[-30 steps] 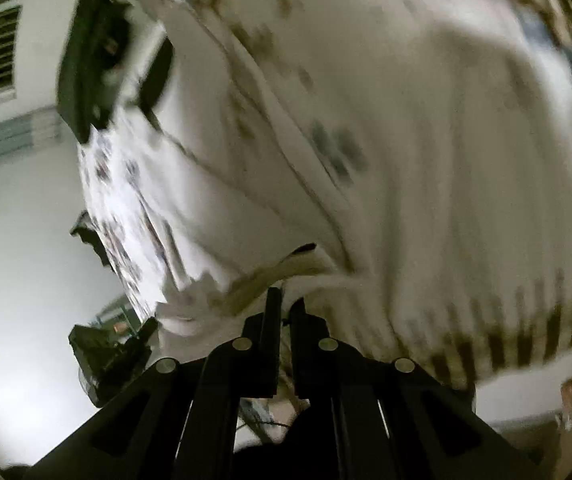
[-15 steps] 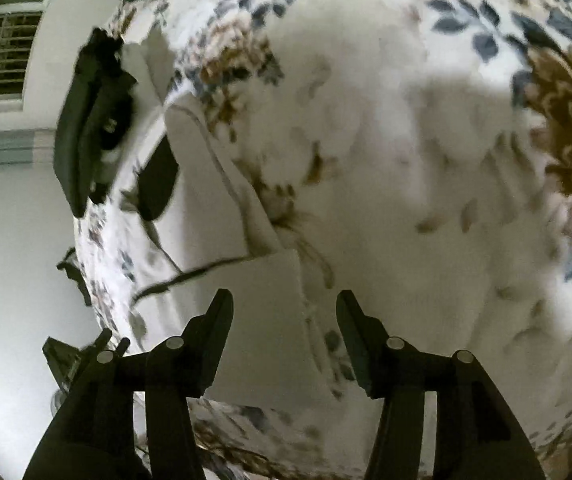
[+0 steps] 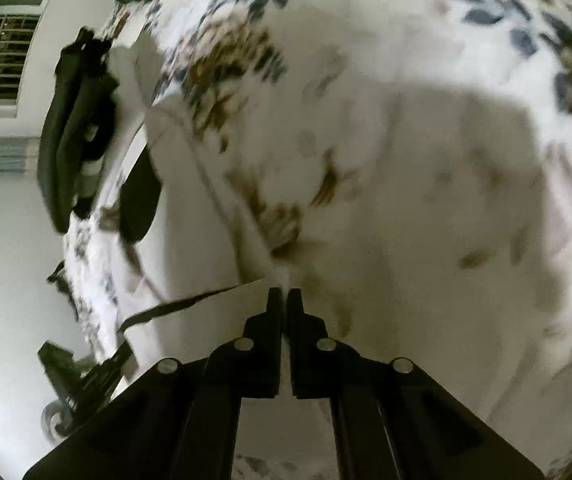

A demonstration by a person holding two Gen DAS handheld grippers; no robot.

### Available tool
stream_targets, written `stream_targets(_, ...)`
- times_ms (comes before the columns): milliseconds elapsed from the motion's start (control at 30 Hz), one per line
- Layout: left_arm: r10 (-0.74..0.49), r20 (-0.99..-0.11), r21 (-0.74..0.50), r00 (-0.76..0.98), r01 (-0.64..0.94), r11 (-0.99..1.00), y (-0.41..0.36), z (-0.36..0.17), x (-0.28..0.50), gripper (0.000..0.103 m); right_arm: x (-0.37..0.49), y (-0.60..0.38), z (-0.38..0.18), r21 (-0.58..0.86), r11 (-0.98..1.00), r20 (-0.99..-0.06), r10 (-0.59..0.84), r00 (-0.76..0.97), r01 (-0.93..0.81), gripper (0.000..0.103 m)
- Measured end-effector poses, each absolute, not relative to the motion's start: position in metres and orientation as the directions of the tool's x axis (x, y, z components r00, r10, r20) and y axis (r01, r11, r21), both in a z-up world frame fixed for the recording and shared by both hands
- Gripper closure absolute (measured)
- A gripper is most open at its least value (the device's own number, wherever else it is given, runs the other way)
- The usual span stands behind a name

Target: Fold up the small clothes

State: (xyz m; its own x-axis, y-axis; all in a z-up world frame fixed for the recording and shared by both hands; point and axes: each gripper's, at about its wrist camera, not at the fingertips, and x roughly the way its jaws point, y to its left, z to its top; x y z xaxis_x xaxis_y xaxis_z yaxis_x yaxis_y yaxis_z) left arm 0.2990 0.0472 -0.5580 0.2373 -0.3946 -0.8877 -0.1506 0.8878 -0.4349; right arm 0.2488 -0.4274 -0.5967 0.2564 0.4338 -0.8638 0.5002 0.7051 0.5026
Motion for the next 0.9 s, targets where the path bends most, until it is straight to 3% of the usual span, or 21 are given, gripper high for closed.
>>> stream_targets(167,-0.478,-0.863,-0.502,0.163,-0.178,0.846,0.054,-0.563,0.303,0.096,0.251,-0.429,-0.611,0.504,0.684,-0.853,0.491,0.178,0.528,0.1)
stream_targets(200,-0.493,-0.856,-0.515,0.155,-0.184,0.837,0.057,-0.559,0.299,0.092,0.25,-0.429,-0.611,0.511,0.674,-0.846,0.505,0.171,0.534,0.095)
stream_targets(233,-0.499,-0.853,-0.521,0.154,-0.187,0.833,0.061,-0.554,0.295,0.088,0.244,-0.431,-0.608,0.521,0.659,-0.834,0.527,0.16,0.543,0.081)
stream_targets(267,-0.502,-0.851,-0.524,0.155,-0.194,0.829,0.066,-0.549,0.288,0.077,0.237,-0.433,-0.604,0.523,0.649,-0.83,0.536,0.156,0.553,0.069)
stream_targets(300,-0.504,-0.848,-0.528,0.161,-0.204,0.824,0.072,-0.544,0.279,0.064,0.227,-0.435,-0.6,0.525,0.634,-0.826,0.54,0.161,0.568,0.047)
stream_targets(333,-0.505,-0.847,-0.53,0.164,-0.214,0.821,0.077,-0.54,0.27,0.059,0.218,-0.437,-0.598,0.528,0.618,-0.822,0.543,0.169,0.582,0.043)
stream_targets(367,-0.51,-0.844,-0.536,0.166,-0.23,0.812,0.083,-0.538,0.256,0.054,0.203,-0.439,-0.596,0.53,0.592,-0.814,0.555,0.171,0.607,0.043)
stream_targets(533,-0.595,-0.795,-0.59,0.122,-0.385,0.71,0.1,-0.55,0.203,0.054,0.145,-0.428,-0.608,0.553,0.407,-0.74,0.641,0.204,0.727,0.043)
stream_targets(667,-0.765,-0.617,-0.699,0.186,-0.576,0.423,0.095,-0.581,0.171,0.044,0.121,-0.394,-0.638,0.579,0.252,-0.648,0.72,0.25,0.775,0.043)
stream_targets(800,-0.808,-0.528,-0.707,0.259,-0.661,0.25,0.073,-0.614,0.171,0.044,0.126,-0.367,-0.656,0.603,0.208,-0.62,0.73,0.288,0.77,0.043)
stream_targets(867,-0.779,-0.543,-0.713,0.314,-0.663,0.23,0.071,-0.618,0.175,0.047,0.129,-0.362,-0.659,0.61,0.194,-0.642,0.689,0.336,0.768,0.044)
stream_targets(900,-0.759,-0.557,-0.717,0.337,-0.657,0.234,0.071,-0.616,0.178,0.068,0.128,-0.362,-0.659,0.619,0.174,-0.649,0.663,0.374,0.766,0.058)
